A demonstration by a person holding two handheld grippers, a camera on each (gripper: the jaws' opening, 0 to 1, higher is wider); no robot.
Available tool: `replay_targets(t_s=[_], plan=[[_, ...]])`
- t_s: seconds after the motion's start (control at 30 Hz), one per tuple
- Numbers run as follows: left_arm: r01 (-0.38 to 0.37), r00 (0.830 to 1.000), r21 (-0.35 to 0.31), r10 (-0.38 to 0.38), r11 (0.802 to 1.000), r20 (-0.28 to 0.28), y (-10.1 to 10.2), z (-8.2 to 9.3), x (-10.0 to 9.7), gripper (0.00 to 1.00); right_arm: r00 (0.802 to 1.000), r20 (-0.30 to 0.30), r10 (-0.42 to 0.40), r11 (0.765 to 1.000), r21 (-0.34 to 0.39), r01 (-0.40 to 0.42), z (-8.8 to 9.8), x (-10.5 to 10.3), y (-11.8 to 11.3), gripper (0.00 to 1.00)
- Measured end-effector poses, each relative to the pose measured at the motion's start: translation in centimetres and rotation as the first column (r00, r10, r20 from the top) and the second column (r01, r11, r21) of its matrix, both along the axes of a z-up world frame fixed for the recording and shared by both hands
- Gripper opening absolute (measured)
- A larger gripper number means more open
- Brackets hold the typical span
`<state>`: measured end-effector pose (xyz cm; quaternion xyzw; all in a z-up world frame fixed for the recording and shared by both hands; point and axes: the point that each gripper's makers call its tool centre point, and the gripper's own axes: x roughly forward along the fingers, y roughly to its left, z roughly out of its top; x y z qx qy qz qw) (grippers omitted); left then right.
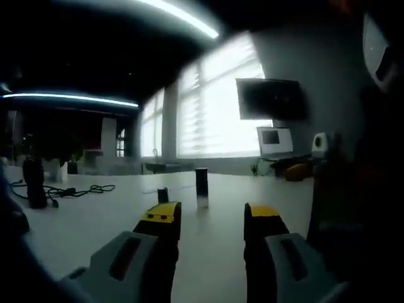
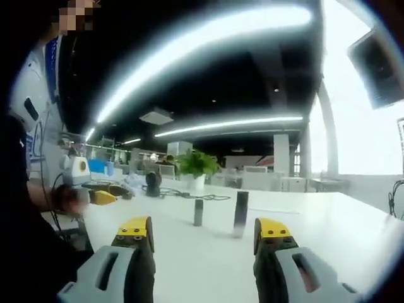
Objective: Pick up cosmetic bottle twist off cap place on table pick up cap screw tight cap place on table
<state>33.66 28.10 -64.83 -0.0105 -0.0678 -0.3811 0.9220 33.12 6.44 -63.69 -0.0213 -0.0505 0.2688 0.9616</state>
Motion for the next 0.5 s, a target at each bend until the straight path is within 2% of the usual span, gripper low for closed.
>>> replay_targets(t_s=[0.23, 0.37, 0.5], plan=[[-0.003, 1.000, -0.002, 0.003, 1.000, -0.004, -0.1, 0.0, 0.2, 0.30, 1.000, -0.009, 0.005, 1.000, -0.005, -0.005, -0.4, 0.0, 0.2, 0.56], [0.003, 1.000, 0.002, -0.003, 1.000, -0.007, -0.3, -0.1, 0.0, 0.30, 1.000, 0.003, 0.021, 0.999, 0.049, -0.022, 0.3, -0.3, 0.0, 0.56], [0.002, 1.000, 0.008, -0.002, 1.000, 0.001, -0.4, 0.1, -0.1, 0.30, 1.000, 0.002, 0.004, 0.999, 0.047, -0.004, 0.3, -0.2, -0.8, 0.56]])
